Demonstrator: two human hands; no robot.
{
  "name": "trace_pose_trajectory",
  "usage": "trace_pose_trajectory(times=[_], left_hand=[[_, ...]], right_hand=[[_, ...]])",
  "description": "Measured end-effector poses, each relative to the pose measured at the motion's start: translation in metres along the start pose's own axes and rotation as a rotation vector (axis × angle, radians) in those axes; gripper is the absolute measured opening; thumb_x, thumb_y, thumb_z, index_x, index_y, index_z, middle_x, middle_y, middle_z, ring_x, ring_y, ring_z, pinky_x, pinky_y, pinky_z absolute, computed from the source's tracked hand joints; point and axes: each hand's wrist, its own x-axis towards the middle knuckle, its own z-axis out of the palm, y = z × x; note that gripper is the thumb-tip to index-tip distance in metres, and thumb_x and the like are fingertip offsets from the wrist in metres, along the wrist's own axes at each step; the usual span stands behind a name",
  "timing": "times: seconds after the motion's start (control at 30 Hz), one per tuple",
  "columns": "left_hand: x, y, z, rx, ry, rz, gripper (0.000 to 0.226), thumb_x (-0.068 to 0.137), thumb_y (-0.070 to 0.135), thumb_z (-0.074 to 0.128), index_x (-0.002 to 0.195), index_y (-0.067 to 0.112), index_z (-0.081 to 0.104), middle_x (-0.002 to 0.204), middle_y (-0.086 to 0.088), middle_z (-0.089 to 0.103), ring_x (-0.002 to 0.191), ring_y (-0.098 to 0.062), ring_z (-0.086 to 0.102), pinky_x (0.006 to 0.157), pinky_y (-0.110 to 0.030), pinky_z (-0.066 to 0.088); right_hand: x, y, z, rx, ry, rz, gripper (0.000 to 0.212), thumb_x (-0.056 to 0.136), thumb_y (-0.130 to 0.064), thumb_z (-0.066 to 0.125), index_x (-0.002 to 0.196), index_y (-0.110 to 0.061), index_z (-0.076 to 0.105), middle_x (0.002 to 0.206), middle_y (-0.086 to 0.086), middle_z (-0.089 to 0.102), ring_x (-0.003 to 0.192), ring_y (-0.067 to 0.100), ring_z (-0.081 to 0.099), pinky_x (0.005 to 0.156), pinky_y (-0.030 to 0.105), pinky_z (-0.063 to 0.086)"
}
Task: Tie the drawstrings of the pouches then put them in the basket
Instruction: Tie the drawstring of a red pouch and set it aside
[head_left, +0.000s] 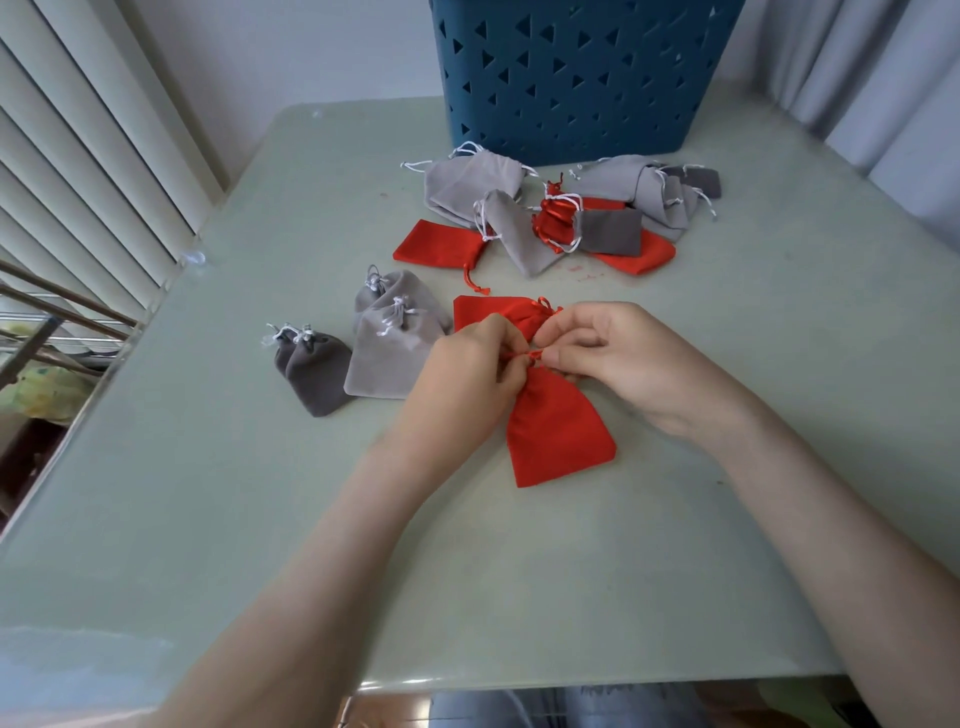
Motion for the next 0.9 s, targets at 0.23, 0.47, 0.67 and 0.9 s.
trace_pose_trajectory(times=[0.23,0.47,0.67,0.9], left_hand=[[0.000,0.002,0.002,-0.018,0.162,0.163,0.017,0.087,0.018,0.050,0.088,0.002,0.056,0.085,0.004,0.052,0.077,-0.012,0.047,0.070,-0.021,0.040],[-0.001,0.004,0.003,-0.083,0.180,0.104,0.022,0.088,0.025,0.046,0.090,0.006,0.057,0.088,0.003,0.056,0.083,-0.019,0.056,0.075,-0.034,0.047],[0.000,0.007,0.002,-0.129,0.253,0.068,0.011,0.088,0.014,0.055,0.092,0.006,0.060,0.087,0.007,0.058,0.080,-0.011,0.056,0.073,-0.027,0.048],[-0.001,0.007,0.002,-0.131,0.272,0.109,0.018,0.089,0.021,0.051,0.091,0.006,0.060,0.086,0.008,0.057,0.080,-0.009,0.054,0.072,-0.026,0.047]], right_hand=[[-0.002,-0.006,-0.002,0.222,-0.047,0.000,0.027,0.092,0.007,0.046,0.092,-0.012,0.065,0.072,0.003,0.060,0.062,0.004,0.054,0.064,0.017,0.043],[-0.002,-0.003,0.004,0.087,0.085,-0.151,0.031,0.087,0.006,0.057,0.084,-0.023,0.067,0.066,-0.008,0.065,0.064,0.005,0.055,0.063,0.029,0.044],[-0.004,-0.005,0.007,0.087,0.132,-0.215,0.024,0.087,0.000,0.060,0.086,-0.024,0.068,0.076,0.004,0.063,0.069,0.008,0.056,0.061,0.032,0.044],[-0.002,-0.005,0.010,0.141,0.132,-0.220,0.020,0.088,0.001,0.059,0.084,-0.017,0.067,0.080,0.017,0.061,0.072,0.019,0.053,0.062,0.028,0.041]])
